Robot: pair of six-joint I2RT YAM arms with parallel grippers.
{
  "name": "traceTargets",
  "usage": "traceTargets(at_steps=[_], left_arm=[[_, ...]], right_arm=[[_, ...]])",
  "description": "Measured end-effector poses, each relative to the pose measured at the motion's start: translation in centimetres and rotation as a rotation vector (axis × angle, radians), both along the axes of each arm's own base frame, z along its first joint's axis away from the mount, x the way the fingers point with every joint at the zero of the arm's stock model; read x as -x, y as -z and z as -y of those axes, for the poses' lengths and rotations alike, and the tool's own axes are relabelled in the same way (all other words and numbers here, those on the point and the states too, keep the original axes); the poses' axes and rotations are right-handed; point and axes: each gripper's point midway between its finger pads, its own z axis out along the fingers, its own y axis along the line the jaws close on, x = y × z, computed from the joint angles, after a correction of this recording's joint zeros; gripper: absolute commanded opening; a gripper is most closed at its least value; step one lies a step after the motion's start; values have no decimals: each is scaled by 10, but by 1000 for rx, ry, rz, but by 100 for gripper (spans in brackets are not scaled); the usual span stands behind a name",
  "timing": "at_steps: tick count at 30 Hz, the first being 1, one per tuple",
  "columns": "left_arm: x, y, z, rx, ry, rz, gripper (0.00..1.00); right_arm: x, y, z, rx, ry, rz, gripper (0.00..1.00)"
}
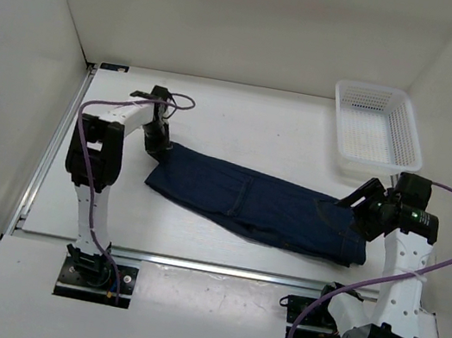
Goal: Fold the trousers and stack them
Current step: Fold the trousers
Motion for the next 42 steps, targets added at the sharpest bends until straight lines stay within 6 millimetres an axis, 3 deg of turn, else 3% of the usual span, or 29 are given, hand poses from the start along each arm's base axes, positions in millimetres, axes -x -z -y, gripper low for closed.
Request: traceTargets(at_steps=[4, 10, 13, 15, 19, 24, 30, 37, 42], left_arm=[[-24, -31, -34, -23, -118, 62, 10], [-60, -120, -103, -72, -306, 281, 10], [-66, -163, -111, -94, -329, 381, 10], [-67, -186, -96, -91, -303, 433, 10], [-59, -208, -37, -42, -209, 479, 10], [-38, -200, 41, 23, -111, 453, 10], [-8, -198, 116, 90, -34, 434, 10], [24, -211, 180, 167, 44, 450, 10], [36, -217, 201, 193, 67, 458, 10]], right_arm=[[-5, 6, -1, -16, -11, -19, 77], [-13, 18, -5, -54, -42, -64, 77], [-15, 16, -7, -61, -53, -49, 77], [-16, 18, -8, -66, -57, -46, 77], [-13, 24, -10, -76, -61, -58, 77], [-14, 24, -10, -79, -63, -56, 77], [-13, 23, -10, -77, -65, -52, 77], [-13, 19, -10, -69, -70, -32, 77], [-12, 18, -10, -65, -73, -25, 77]])
